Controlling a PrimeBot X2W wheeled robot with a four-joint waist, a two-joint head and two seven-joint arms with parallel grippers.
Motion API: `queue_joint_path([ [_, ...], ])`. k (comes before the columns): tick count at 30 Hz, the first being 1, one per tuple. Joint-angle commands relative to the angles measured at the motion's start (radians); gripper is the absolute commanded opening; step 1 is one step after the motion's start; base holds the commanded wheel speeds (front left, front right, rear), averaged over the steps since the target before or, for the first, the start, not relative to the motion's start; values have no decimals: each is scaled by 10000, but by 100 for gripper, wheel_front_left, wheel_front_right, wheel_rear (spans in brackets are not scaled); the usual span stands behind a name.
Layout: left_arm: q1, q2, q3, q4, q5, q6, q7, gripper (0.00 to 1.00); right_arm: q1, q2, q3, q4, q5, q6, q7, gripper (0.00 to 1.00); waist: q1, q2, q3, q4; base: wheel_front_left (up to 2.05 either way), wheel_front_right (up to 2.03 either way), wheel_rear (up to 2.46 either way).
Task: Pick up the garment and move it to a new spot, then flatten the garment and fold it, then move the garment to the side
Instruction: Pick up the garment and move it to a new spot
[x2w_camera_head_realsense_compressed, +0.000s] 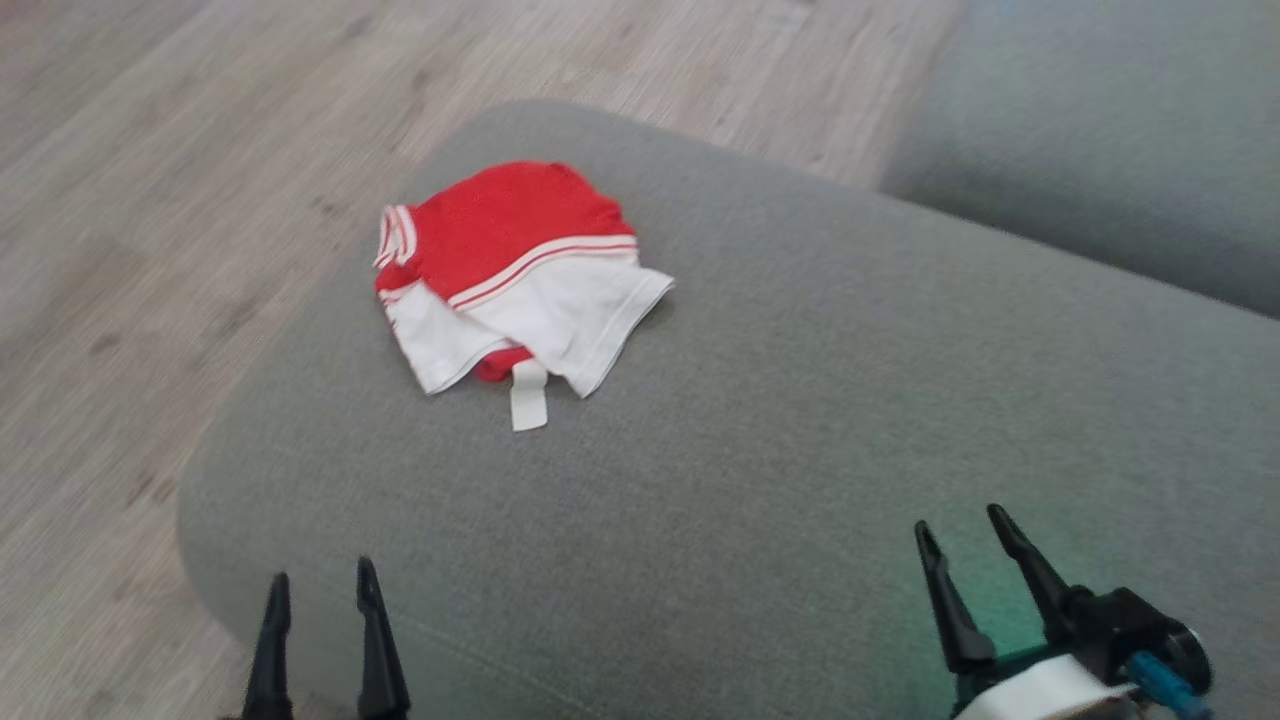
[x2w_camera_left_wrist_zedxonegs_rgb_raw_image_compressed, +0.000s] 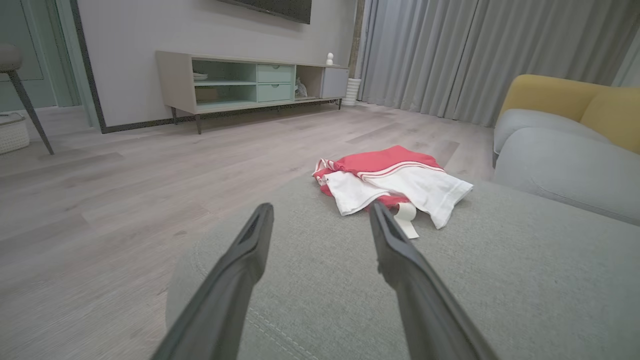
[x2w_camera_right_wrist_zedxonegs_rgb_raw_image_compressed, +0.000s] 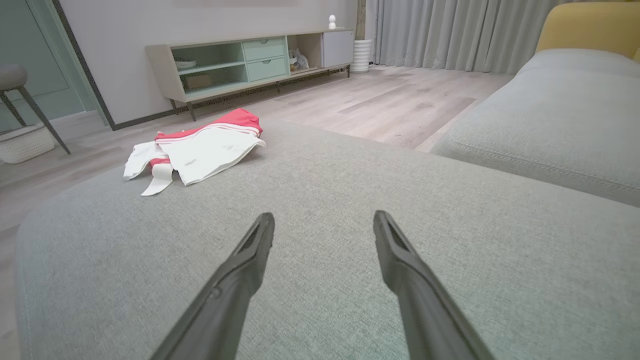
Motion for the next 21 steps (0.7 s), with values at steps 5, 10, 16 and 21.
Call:
queue_joint_path([
  [5, -1593, -55, 408, -664, -54, -13, -24, 100, -279, -914, -20, -374, 71, -7, -137, 100, -2, 0, 1165, 354, 0, 0, 0],
  [10, -3865, -55, 145, 143, 71, -489, -24, 100, -204, -1965, -437, -818, -32, -7, -137, 100, -2, 0, 2401, 278, 0, 0, 0],
  [16, -7754, 13, 309, 3335, -343, -890, 732, 100, -480, -3297, -734, -1372, 1, -7, -137, 100, -2, 0, 3910, -277, 0, 0, 0],
  [21, -10384, 200, 769, 6118, -770, -641, 2152, 100, -743, -4028, -882, -1714, 130, -7, -137, 100, -2, 0, 4815, -754, 0, 0, 0],
])
